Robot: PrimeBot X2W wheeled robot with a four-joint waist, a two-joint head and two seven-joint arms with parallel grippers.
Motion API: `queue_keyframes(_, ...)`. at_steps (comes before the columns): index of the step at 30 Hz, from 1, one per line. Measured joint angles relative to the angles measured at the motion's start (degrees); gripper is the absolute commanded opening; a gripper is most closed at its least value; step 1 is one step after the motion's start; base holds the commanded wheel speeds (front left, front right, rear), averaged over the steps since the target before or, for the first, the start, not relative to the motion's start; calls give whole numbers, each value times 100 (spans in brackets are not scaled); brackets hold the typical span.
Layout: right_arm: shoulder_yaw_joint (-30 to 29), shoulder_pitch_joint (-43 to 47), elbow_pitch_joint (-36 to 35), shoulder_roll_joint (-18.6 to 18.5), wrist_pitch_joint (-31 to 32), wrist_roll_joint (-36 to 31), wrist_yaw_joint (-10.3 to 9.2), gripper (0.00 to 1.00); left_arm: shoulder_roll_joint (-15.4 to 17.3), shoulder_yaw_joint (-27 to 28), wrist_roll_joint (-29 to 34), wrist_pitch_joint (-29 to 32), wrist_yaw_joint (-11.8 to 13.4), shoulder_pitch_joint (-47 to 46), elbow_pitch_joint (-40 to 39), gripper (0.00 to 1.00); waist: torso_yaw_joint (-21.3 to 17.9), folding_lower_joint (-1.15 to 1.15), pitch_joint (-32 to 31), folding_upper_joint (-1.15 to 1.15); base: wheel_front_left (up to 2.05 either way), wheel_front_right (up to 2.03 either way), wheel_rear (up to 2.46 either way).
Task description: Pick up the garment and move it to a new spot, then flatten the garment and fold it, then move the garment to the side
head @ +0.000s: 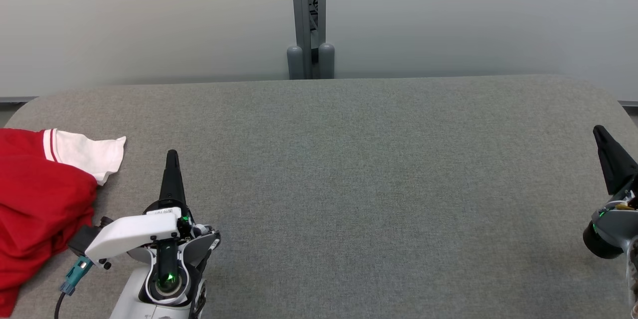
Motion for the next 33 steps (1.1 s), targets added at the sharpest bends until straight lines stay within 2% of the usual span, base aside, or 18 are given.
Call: queue_keyframes(33, -1, 0, 0, 0, 0, 0, 0, 0, 0, 0, 0, 0, 0, 0, 0, 0, 0, 0, 0, 0, 0, 0, 0)
